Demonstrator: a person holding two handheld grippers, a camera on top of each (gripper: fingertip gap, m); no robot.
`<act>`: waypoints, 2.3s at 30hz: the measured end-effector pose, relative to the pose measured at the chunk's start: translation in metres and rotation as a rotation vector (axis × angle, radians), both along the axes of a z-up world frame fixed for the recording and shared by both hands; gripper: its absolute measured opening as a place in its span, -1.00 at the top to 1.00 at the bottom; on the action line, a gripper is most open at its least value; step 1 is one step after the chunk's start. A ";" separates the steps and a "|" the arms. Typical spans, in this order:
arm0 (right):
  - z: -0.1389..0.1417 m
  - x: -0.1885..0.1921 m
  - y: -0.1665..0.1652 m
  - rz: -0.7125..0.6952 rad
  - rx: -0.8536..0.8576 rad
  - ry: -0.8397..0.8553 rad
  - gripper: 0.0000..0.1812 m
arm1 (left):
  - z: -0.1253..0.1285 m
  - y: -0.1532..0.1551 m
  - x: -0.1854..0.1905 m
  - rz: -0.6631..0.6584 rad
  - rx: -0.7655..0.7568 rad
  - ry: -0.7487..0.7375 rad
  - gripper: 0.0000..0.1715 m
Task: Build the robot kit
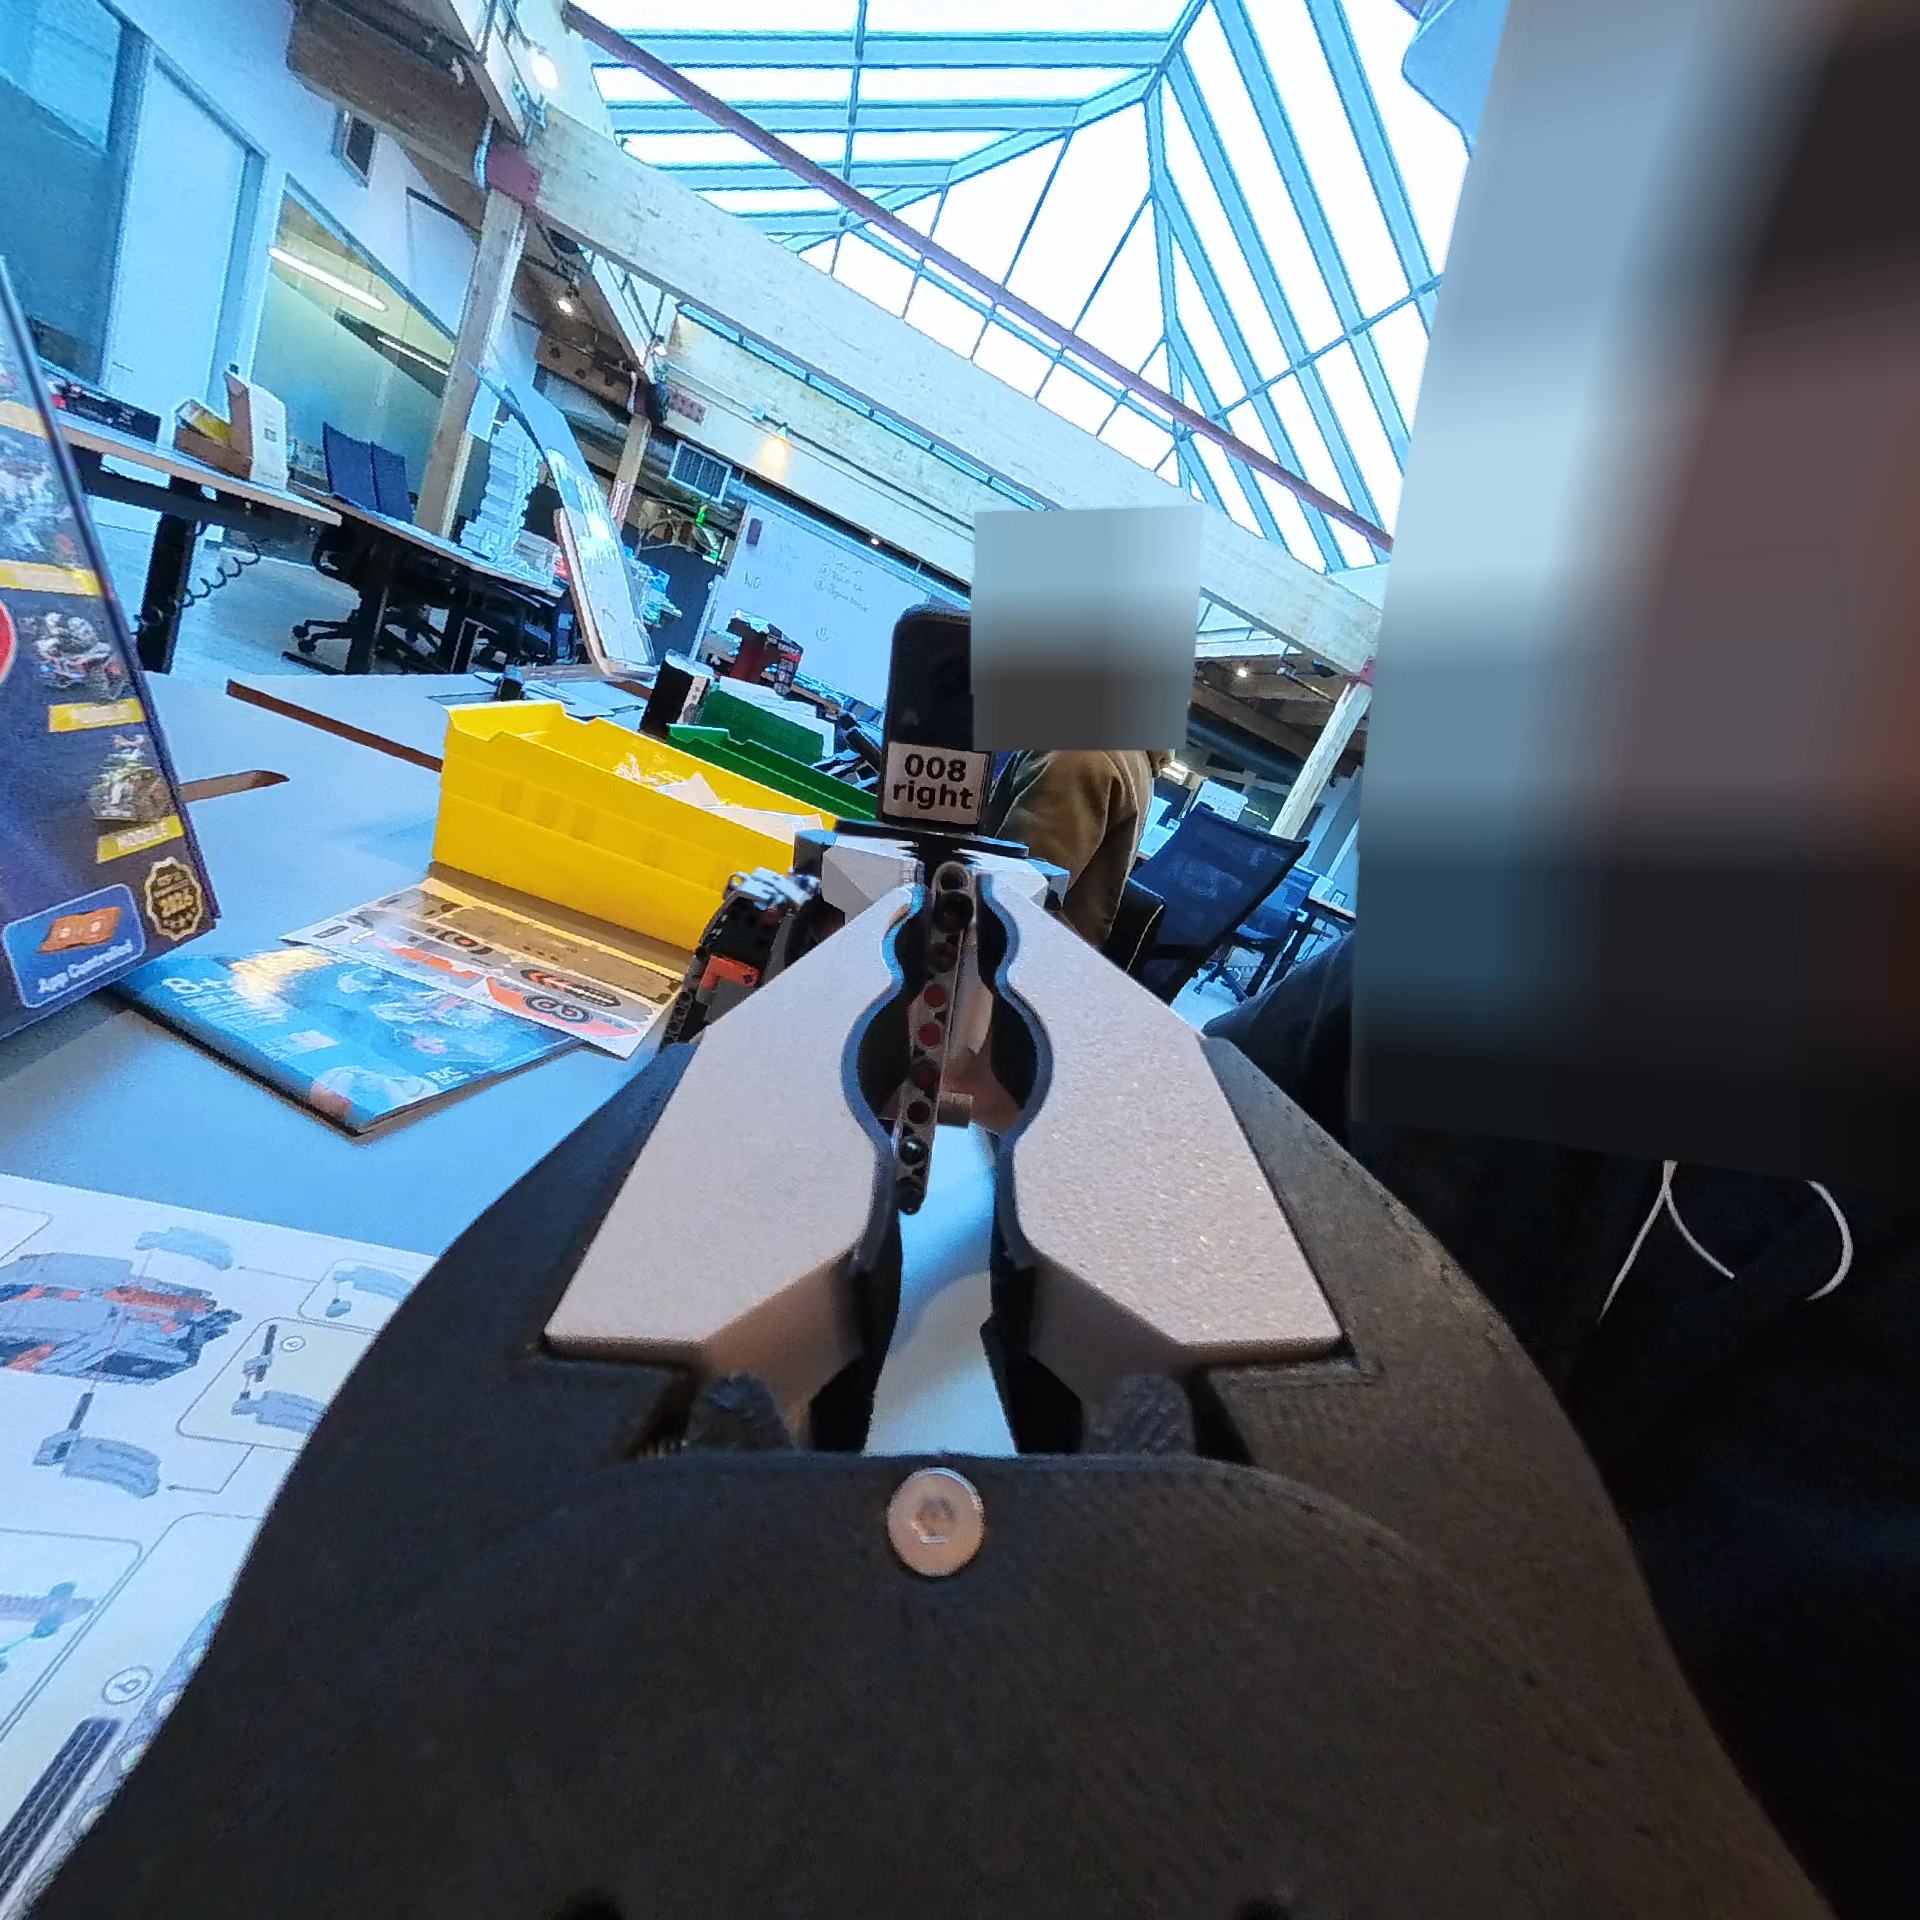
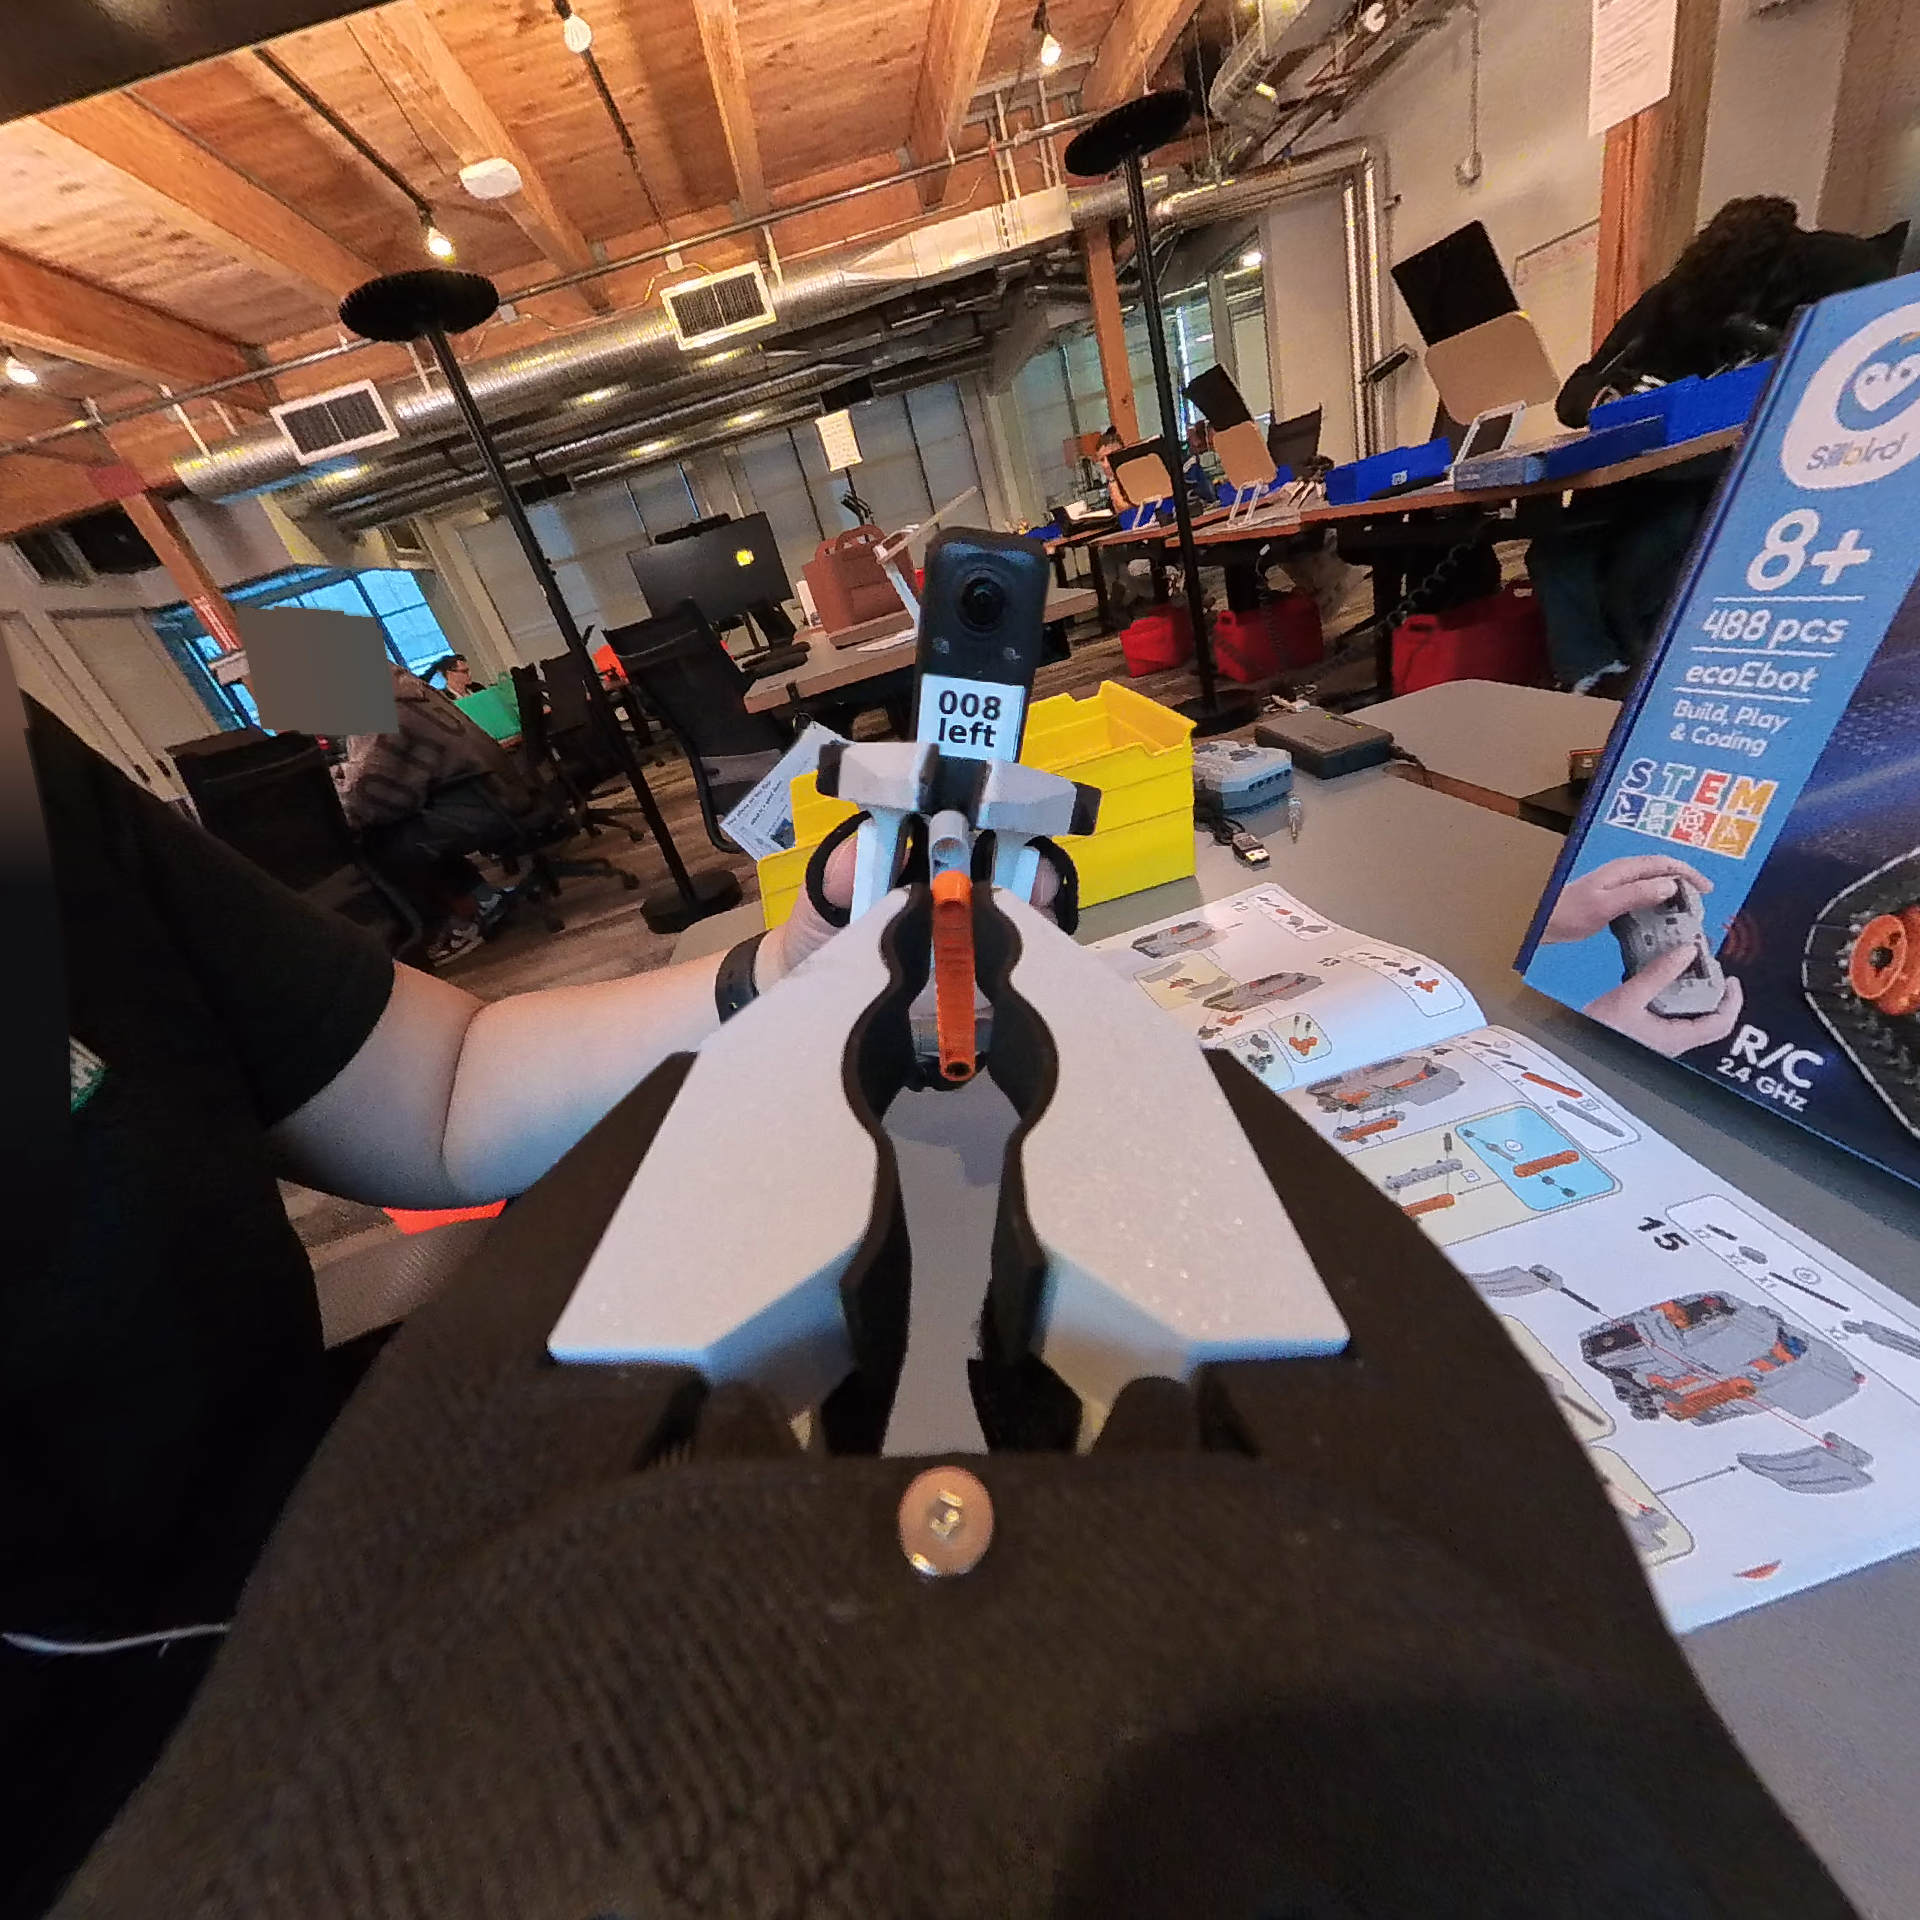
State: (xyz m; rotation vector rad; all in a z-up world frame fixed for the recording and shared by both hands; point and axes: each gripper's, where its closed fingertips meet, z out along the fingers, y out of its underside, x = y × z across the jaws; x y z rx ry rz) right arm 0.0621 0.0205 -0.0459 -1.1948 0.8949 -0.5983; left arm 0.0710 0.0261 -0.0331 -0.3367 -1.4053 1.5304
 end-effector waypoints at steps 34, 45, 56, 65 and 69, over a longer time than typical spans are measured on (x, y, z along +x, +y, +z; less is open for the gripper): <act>-0.092 0.048 -0.021 -0.050 0.325 0.239 0.93 | -0.091 -0.030 0.048 0.087 0.348 0.206 0.96; -0.094 0.048 -0.021 -0.064 0.314 0.248 0.93 | -0.094 -0.030 0.047 0.125 0.341 0.164 0.96; -0.098 0.048 -0.021 -0.068 0.299 0.270 0.93 | -0.097 -0.030 0.046 0.146 0.346 0.125 0.95; -0.100 0.049 -0.021 -0.071 0.292 0.284 0.94 | -0.101 -0.031 0.044 0.152 0.364 0.093 0.95; -0.101 0.049 -0.020 -0.072 0.284 0.291 0.94 | -0.102 -0.031 0.044 0.158 0.374 0.084 0.96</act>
